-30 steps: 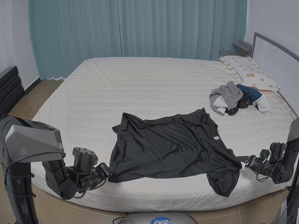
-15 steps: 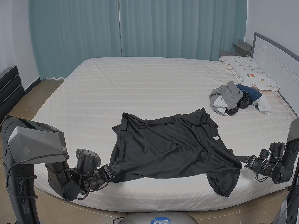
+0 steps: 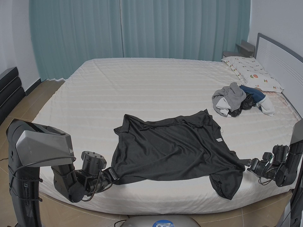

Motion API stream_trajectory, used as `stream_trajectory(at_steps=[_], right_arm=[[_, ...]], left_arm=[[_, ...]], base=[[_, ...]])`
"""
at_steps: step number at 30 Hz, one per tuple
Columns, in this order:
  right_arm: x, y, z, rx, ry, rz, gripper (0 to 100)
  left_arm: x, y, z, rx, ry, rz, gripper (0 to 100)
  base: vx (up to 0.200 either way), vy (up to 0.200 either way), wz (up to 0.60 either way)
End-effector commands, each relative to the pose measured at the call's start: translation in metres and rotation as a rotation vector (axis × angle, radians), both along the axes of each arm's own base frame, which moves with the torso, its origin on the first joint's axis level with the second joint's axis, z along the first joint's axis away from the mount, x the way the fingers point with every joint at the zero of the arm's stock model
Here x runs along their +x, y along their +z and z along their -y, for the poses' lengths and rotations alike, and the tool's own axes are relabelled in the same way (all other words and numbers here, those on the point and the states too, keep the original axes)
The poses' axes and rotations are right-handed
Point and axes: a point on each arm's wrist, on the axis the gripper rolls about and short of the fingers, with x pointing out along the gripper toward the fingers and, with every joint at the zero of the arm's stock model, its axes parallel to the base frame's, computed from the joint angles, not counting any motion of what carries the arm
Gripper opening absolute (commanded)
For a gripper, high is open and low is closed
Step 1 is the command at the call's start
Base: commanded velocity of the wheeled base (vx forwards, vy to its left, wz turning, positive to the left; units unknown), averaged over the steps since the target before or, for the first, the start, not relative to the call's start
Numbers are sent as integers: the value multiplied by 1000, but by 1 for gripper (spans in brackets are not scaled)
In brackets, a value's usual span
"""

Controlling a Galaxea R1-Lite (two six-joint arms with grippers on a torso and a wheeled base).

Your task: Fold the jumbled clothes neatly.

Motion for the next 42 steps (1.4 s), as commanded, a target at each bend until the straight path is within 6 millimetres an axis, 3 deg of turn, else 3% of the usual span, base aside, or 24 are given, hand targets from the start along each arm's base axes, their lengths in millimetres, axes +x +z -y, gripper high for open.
stream_trajectory(at_steps=[1,7,21,41,42], right_arm=[[-1,3,-2,6,2,3,100],[-7,9,-10,45,3,-8,100],[-32,-11,-23,-32,125,-118,100],[-35,-31,-48,-85,189,-139,100],[-35,-32,-49,-90,191,-139,0]], left_arm=[[-1,2,-8,0,28,-4,0],[-15,35,-30,-20,87,46,0],[-12,46,-45,-18,140,81,0],[-9,49,-51,-26,158,91,0],[-9,49,-51,-25,157,91,0]], base=[[0,0,0],[0,0,0],[0,0,0],[0,0,0],[0,0,0]])
